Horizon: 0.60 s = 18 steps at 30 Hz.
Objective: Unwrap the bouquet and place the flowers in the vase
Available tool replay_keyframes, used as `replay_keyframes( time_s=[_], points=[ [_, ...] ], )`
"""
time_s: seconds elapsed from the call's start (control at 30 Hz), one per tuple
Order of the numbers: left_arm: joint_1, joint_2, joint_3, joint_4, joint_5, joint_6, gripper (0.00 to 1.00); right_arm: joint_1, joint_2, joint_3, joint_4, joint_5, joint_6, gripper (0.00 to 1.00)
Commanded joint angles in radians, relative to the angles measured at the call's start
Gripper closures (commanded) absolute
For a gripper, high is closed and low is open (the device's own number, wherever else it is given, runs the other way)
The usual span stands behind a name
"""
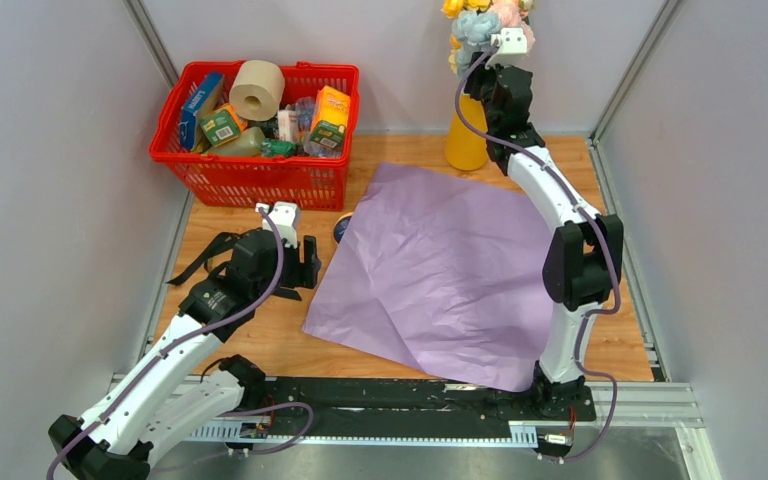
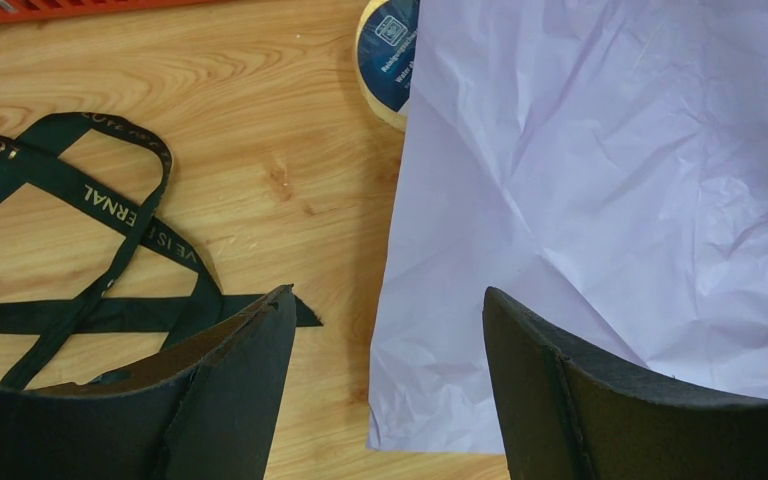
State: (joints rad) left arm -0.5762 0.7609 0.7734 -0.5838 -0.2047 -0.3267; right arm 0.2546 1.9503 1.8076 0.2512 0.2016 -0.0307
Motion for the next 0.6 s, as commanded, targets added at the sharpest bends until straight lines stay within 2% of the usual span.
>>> replay_keyframes(
  time_s=[0.0,0.13,0.27,0.37,0.5,0.57],
  points=[
    [-0.004,-0.005,0.032,0.016,-0.004,0.015,0.23,0.003,-0.033,-0.022,0.020,0.006,-0.003,0.51],
    [-0.004,-0.006,0.032,0.016,-0.001,0.015,0.23,0.003,-0.094,-0.054,0.008,-0.005,-0.008,0.27],
    [-0.004,-0.012,0.033,0.016,-0.002,0.017,0.23,0.005,-0.207,-0.161,-0.016,-0.024,0.009,0.16],
    [-0.004,-0.018,0.030,0.018,-0.002,0.015,0.23,0.009,-0.309,-0.255,-0.070,-0.027,0.025,0.00],
    [-0.004,-0.021,0.036,0.019,0.016,0.009,0.23,0.026,-0.482,-0.401,-0.196,-0.016,0.158,0.00],
    [-0.004,-0.031,0.035,0.032,0.042,0.014,0.23,0.029,-0.562,-0.470,-0.310,-0.066,0.245,0.00]
  ],
)
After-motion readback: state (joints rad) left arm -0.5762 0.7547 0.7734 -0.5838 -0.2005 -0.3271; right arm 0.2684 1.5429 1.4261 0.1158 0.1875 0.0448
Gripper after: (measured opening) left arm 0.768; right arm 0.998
